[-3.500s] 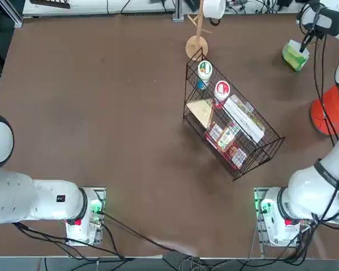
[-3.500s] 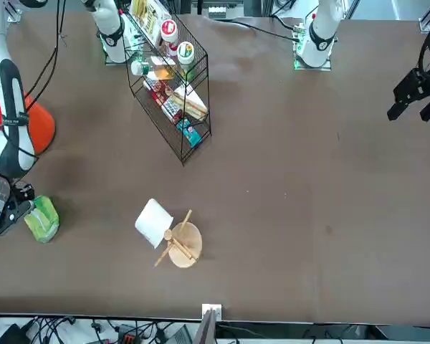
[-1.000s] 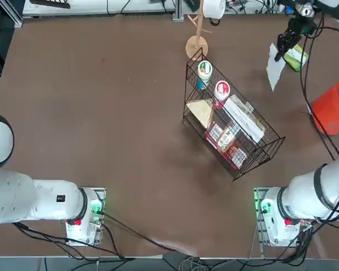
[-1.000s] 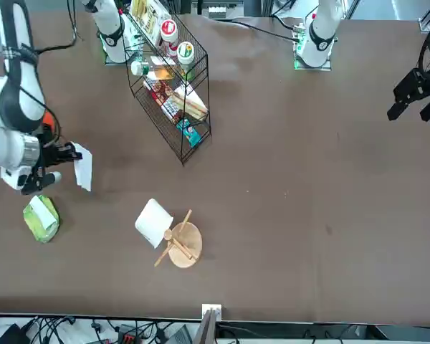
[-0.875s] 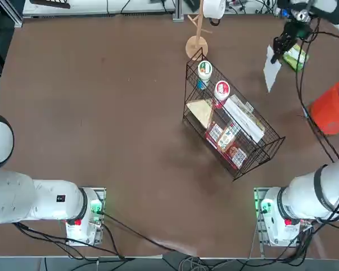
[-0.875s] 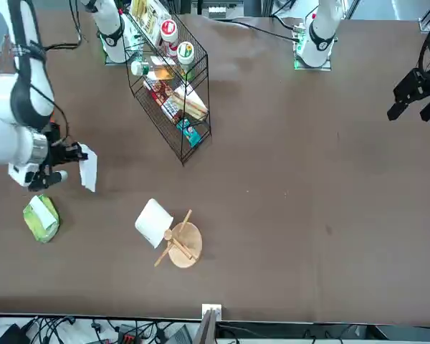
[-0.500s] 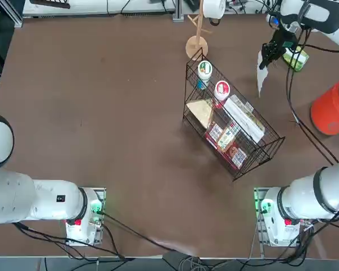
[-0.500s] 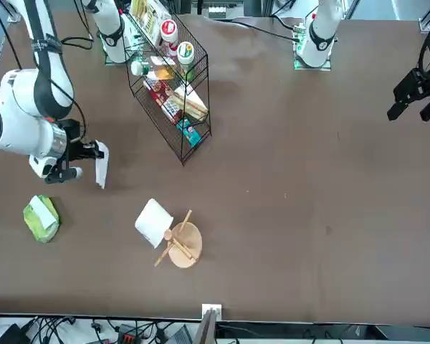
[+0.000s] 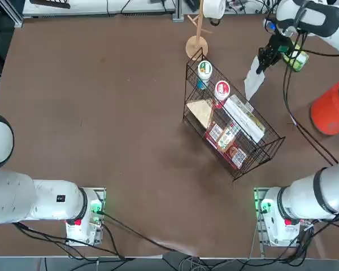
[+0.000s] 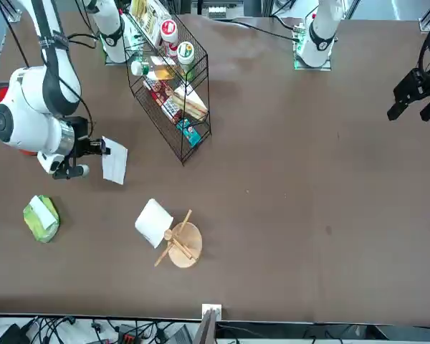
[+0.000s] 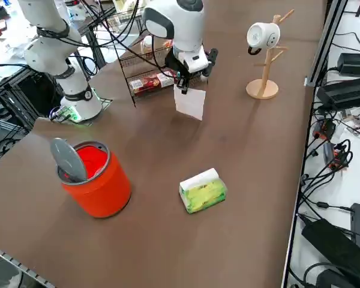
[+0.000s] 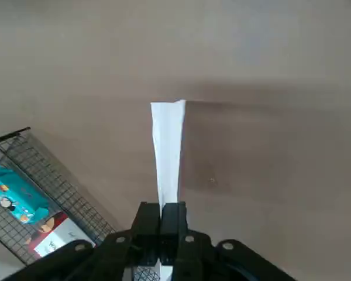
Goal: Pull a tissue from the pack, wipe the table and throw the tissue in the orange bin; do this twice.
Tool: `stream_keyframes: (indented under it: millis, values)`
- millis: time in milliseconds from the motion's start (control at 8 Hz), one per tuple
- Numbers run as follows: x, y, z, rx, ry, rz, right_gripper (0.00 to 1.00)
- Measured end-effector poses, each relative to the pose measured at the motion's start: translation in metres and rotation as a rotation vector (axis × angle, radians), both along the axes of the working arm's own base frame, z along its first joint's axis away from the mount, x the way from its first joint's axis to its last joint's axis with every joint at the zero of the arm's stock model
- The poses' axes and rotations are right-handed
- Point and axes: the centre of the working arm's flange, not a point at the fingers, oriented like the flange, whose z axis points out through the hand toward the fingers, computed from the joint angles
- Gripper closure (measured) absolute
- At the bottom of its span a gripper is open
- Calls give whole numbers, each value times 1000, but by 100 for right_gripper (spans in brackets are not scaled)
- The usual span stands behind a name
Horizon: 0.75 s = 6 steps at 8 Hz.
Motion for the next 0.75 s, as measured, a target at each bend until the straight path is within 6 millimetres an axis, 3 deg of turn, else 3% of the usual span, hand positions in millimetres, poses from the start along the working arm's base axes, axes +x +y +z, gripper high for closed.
stream_keyframes:
  millis: [750]
  values:
    - [-24,9,-63,-45,-7,20,98]
